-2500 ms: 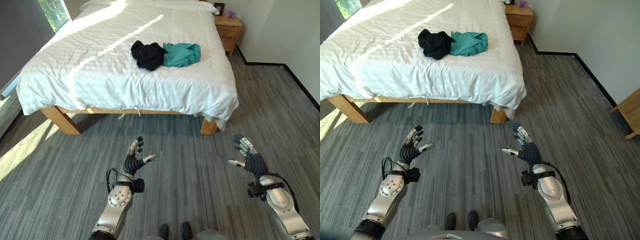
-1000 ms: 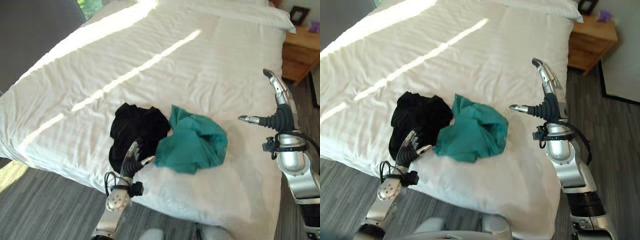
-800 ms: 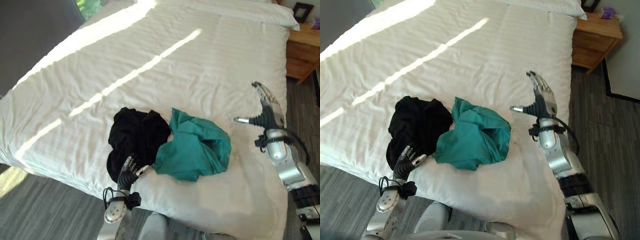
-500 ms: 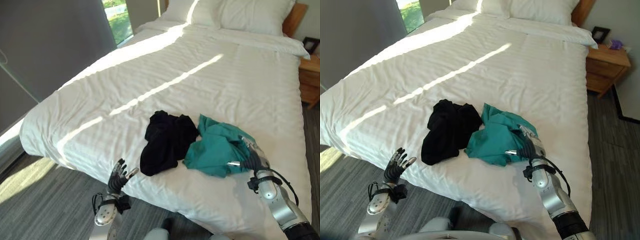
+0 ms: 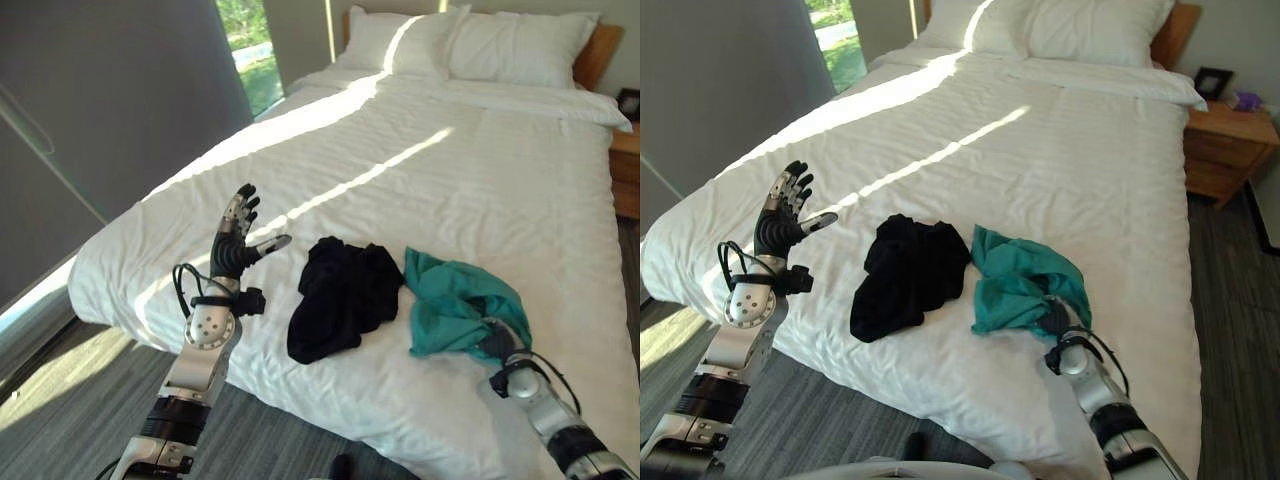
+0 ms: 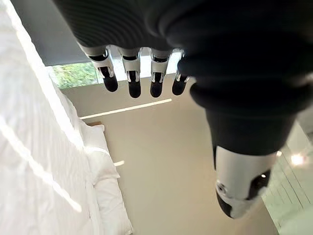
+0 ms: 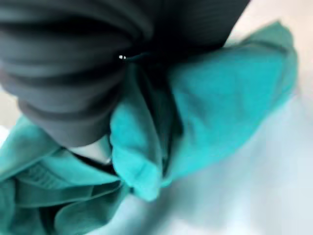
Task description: Pick up bed clothes into laundry basket.
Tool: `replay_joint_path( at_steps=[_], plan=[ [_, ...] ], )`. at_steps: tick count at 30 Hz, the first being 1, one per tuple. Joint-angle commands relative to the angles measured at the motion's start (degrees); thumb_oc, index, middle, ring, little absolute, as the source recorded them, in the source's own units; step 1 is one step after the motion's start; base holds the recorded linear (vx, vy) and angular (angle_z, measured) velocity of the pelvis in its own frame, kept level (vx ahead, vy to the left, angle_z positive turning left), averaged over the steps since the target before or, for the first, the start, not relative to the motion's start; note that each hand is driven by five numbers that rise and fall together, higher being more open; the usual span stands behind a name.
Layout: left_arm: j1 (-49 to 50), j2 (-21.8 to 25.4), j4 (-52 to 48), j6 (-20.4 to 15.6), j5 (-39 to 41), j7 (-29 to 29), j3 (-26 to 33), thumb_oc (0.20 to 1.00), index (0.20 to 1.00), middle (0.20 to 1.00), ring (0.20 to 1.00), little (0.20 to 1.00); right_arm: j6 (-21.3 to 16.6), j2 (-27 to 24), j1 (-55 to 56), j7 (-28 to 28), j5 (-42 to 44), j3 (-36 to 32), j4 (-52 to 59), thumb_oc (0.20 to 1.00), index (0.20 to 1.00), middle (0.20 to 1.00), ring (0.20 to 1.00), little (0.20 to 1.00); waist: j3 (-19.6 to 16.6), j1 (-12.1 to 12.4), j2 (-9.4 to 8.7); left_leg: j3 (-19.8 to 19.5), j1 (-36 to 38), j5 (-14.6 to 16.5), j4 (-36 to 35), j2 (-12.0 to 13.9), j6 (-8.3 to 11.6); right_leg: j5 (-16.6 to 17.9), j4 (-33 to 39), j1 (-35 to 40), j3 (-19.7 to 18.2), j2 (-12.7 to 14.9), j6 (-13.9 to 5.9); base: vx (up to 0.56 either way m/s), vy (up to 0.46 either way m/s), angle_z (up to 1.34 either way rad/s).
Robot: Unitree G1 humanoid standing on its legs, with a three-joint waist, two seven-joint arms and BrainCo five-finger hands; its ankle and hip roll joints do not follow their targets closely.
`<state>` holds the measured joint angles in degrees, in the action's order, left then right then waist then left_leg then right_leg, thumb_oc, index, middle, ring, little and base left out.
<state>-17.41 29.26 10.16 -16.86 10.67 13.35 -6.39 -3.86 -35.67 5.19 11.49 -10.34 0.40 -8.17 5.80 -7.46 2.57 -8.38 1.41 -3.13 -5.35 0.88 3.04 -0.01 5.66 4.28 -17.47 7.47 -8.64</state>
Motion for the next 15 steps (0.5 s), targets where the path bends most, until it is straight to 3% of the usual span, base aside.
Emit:
replay_joint_path(
  at_steps=[1,4,6,7,8,9,10,12,15],
  plan=[
    [-5.4,0.6,10.1,3.6,-14.6,2.8,-1.2,1.0,1.0,1.0,1.0,1.0,-6.5,-4.0,-4.3,2.9,4.6,-10.4,3.2,0.2,0.2,0.2,0.2,0.2,1.5,-3.0,-3.6,0.1,2.4,5.6,3.2,4.0,2.61,-2.5,-3.1,-2.2,-0.9,1.7,-3.52,-0.03,0.161,-0.68],
    [-3.1,-0.6,17.8,6.5,-22.2,5.8,-0.9,1.0,1.0,1.0,1.0,1.0,-11.1,-7.3,-7.6,5.4,5.4,-16.4,12.3,0.2,0.2,0.2,0.2,0.2,2.2,-3.1,-4.77,-3.1,-0.7,8.9,10.9,2.1,4.16,-1.9,-5.0,-6.5,-7.3,0.3,-4.2,-0.05,0.201,-1.48],
    [-3.3,-1.3,23.6,8.1,-24.8,7.0,-2.0,1.0,1.0,1.0,1.0,1.0,-12.1,-8.8,-8.1,6.1,5.5,-18.0,14.5,0.2,0.2,0.2,0.2,0.2,2.0,-3.5,-4.88,-4.2,-0.7,9.5,10.7,2.3,4.27,-1.7,-5.5,-7.5,-8.6,-0.3,-4.46,-0.01,0.139,-2.26],
    [-4.3,-2.7,32.9,10.1,-27.4,7.2,-3.8,1.0,1.0,1.0,1.0,1.0,-12.7,-10.5,-7.6,6.6,5.2,-20.2,16.4,0.2,0.2,0.2,0.2,0.2,1.5,-4.7,-4.91,-3.8,0.2,9.9,9.2,3.0,3.81,-1.6,-5.5,-7.8,-9.7,-0.7,-4.73,0.04,0.227,-1.83],
    [-6.8,-3.7,50.0,14.8,-32.3,5.7,-6.7,1.0,1.0,1.0,1.0,1.0,-12.9,-12.6,-3.1,7.4,5.1,-26.9,19.1,0.2,0.2,0.2,0.2,0.2,-0.3,-8.8,-4.81,0.1,3.6,9.9,5.2,5.2,3.18,-1.8,-5.7,-8.3,-10.5,-0.7,-5.65,0.04,0.224,-1.15],
    [-7.4,-4.0,50.7,14.6,-32.4,5.9,-7.0,1.0,1.0,1.0,1.0,1.0,-12.8,-12.5,-2.5,7.3,5.2,-27.6,19.5,0.2,0.2,0.2,0.2,0.2,-0.2,-8.4,-4.81,0.1,3.6,9.2,4.8,5.2,3.33,-1.4,-5.8,-8.5,-10.7,-0.8,-5.67,0.06,0.326,-0.15],
    [-7.1,-4.7,58.4,17.4,-35.1,5.0,-8.1,1.0,1.0,1.0,1.0,1.0,-13.3,-12.5,-1.0,9.6,6.0,-31.0,20.2,0.2,0.2,0.2,0.2,0.2,-0.2,-10.7,-4.42,2.5,5.6,9.2,1.9,5.1,2.11,-1.0,-7.0,-9.7,-10.7,-1.0,-6.36,0.01,0.237,-0.21],
    [-4.6,-5.8,63.1,17.9,-36.3,4.1,-7.3,1.0,1.0,1.0,1.0,1.0,-12.6,-12.2,-0.1,10.2,5.6,-34.0,21.0,0.2,0.2,0.2,0.2,0.2,0.6,-11.7,-3.72,5.8,7.4,8.8,0.5,4.4,1.36,0.8,-9.4,-11.2,-11.4,-2.0,-6.36,-0.01,0.259,-0.58],
    [-1.3,-3.6,64.6,17.6,-37.5,3.3,-5.3,1.0,1.0,1.0,1.0,1.0,-10.8,-14.9,2.5,11.4,3.1,-36.6,18.6,0.2,0.2,0.2,0.2,0.2,2.2,-11.7,-2.86,8.5,9.5,9.6,0.4,3.4,0.23,2.1,-13.0,-13.4,-10.7,-2.3,-6.36,-0.08,0.221,-0.98]
  ],
)
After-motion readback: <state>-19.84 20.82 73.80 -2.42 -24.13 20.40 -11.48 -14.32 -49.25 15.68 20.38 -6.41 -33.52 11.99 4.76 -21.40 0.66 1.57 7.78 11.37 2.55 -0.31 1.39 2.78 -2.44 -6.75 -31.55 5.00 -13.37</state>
